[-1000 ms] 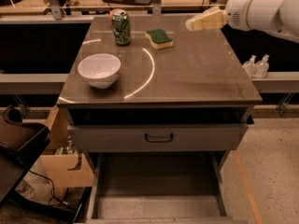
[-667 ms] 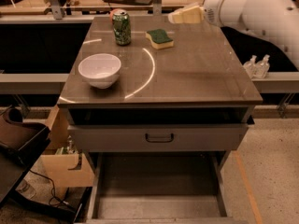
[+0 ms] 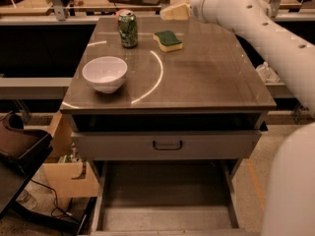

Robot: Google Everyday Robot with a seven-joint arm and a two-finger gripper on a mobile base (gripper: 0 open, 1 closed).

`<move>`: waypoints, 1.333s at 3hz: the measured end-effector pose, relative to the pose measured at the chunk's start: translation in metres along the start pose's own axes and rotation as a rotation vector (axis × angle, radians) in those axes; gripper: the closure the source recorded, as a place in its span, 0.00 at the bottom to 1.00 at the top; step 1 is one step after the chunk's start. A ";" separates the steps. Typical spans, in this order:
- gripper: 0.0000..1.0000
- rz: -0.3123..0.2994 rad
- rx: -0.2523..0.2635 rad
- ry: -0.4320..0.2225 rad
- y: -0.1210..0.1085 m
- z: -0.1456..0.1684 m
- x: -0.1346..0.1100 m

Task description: Place sponge into middle drawer

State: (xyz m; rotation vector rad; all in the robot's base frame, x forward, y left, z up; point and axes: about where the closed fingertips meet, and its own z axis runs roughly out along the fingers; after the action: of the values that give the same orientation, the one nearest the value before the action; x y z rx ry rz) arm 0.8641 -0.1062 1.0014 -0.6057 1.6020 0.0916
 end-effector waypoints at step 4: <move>0.00 0.194 -0.195 0.039 0.101 0.062 0.066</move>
Offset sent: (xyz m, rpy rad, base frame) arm 0.0405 0.0818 -0.0804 0.1703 0.1186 0.1573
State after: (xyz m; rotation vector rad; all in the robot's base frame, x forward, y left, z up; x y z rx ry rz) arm 0.8764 -0.0165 0.9005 -0.6030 1.6986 0.3854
